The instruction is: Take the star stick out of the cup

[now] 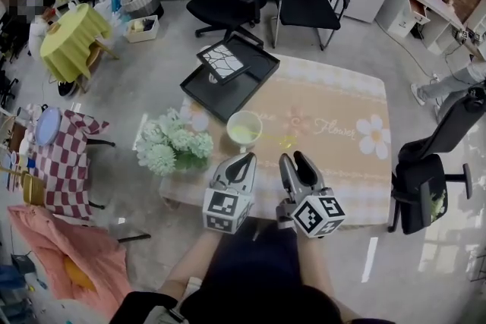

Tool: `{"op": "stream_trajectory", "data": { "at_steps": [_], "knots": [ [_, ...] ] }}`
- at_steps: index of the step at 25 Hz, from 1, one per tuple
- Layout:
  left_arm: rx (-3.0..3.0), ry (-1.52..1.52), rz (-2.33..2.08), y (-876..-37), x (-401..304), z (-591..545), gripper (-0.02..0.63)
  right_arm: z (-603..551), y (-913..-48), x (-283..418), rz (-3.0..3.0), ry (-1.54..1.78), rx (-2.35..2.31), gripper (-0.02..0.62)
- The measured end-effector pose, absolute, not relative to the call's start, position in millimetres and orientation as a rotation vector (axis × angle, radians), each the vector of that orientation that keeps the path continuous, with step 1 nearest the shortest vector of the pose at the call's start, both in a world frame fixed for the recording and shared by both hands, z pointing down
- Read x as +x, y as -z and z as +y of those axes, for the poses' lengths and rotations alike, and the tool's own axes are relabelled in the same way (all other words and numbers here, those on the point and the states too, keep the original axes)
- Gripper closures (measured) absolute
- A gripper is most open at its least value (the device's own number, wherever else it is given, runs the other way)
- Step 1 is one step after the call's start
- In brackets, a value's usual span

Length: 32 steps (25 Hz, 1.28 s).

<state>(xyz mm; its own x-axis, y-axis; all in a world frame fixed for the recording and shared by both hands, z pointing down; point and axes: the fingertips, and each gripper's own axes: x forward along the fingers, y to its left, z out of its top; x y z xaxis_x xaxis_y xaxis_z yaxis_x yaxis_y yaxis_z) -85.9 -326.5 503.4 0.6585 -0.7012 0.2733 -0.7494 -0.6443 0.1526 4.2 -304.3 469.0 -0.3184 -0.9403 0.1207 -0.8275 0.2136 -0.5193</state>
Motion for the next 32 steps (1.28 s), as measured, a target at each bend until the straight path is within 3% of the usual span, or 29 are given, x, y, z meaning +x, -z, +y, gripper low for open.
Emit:
{"op": "stream_trajectory", "data": {
  "at_steps": [32],
  "knots": [
    [2.562, -0.261, -1.282, -507, -103, -358, 0.595, -352, -481, 2, 2.197, 0.859, -1.658, 0.417]
  ]
}}
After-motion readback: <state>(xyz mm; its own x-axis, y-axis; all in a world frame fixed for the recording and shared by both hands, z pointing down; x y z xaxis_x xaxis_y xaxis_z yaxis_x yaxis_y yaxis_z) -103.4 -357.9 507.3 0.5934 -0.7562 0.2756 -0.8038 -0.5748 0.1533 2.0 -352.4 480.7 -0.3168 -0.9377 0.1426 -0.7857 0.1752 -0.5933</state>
